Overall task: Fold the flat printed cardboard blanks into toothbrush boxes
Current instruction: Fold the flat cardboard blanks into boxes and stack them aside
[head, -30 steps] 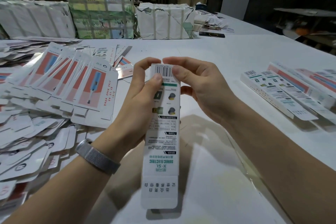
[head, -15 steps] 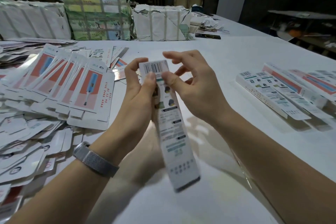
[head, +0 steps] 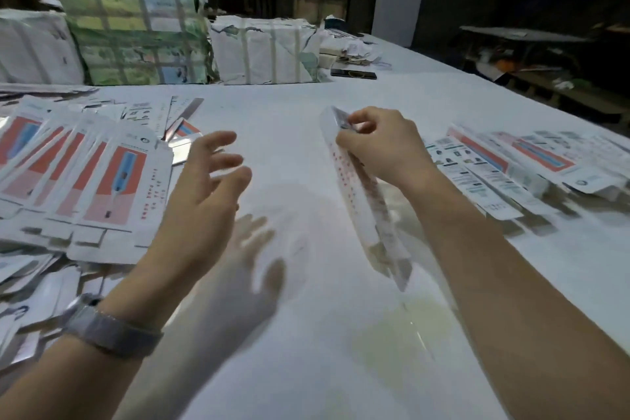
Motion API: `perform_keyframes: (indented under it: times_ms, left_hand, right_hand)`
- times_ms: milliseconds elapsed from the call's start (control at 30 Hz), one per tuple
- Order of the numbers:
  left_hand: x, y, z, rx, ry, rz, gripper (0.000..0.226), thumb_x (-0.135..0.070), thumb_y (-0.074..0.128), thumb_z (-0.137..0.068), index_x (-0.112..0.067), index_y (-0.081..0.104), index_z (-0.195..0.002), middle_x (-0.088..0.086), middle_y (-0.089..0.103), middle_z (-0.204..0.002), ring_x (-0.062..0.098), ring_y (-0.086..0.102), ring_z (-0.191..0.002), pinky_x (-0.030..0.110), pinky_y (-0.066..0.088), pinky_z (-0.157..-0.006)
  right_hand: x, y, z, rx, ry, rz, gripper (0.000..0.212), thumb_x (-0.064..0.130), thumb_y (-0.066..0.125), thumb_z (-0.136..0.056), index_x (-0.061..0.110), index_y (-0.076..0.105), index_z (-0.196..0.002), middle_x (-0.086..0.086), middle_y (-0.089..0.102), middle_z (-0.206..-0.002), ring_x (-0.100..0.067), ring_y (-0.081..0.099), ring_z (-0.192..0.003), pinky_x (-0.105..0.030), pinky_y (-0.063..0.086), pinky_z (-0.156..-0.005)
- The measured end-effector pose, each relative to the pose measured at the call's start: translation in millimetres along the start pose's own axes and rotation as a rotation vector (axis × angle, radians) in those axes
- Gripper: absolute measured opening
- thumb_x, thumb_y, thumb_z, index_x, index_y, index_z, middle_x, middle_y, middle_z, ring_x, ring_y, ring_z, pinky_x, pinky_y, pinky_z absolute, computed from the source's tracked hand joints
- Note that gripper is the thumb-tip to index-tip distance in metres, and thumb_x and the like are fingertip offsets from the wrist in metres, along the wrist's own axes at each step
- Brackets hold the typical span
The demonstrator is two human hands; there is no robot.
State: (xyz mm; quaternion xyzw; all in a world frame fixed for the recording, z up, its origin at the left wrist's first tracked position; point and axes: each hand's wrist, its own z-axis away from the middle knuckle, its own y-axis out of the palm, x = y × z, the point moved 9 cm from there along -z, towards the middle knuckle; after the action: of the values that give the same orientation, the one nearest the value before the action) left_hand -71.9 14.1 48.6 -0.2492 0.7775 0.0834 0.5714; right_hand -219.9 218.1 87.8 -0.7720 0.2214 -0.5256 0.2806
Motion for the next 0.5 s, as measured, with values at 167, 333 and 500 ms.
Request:
perform_keyframes:
  times_ms: [167, 333, 500]
  left_hand:
    - [-2.1, -13.5, -3.2, -0.039, 0.055, -0.310, 0.020, -0.023, 0.057, -0.095, -0.033, 0.059, -0.113, -0.009, 0.064, -0.118, 0.013, 0.058, -0.113, 0.043, 0.048, -0.093]
    - [13.0, -24.4, -10.7, -0.017, 0.003, -0.823, 0.030, -0.021, 0.062, -0.091, -0.025, 0.061, -0.121, 0.012, 0.057, -0.132, 0.030, 0.054, -0.105, 0.046, 0.041, -0.087]
    - [36.9, -37.0, -13.4, 0.084, -0.144, -1.263, 0.046, -0.041, 0.056, -0.093, -0.027, 0.049, -0.136, 0.016, 0.049, -0.142, 0.045, 0.043, -0.128, 0.060, 0.037, -0.104]
  right_hand:
    - [-73.4, -23.4, -21.0, 0.050, 0.228, 0.407, 0.028, 0.030, 0.067, -0.078, 0.018, 0.070, -0.103, -0.007, 0.068, -0.105, -0.030, 0.060, -0.093, -0.033, 0.045, -0.075]
    - [-95.3, -41.3, -32.0, -0.062, 0.264, 0.504, 0.028, 0.017, 0.058, -0.092, 0.016, 0.067, -0.118, -0.007, 0.055, -0.128, -0.034, 0.045, -0.122, -0.038, 0.042, -0.084]
    - [-78.7, -35.8, -31.1, -0.088, 0.166, 0.511, 0.033, 0.009, 0.056, -0.091, 0.022, 0.067, -0.119, -0.005, 0.054, -0.127, -0.031, 0.045, -0.122, -0.036, 0.035, -0.078]
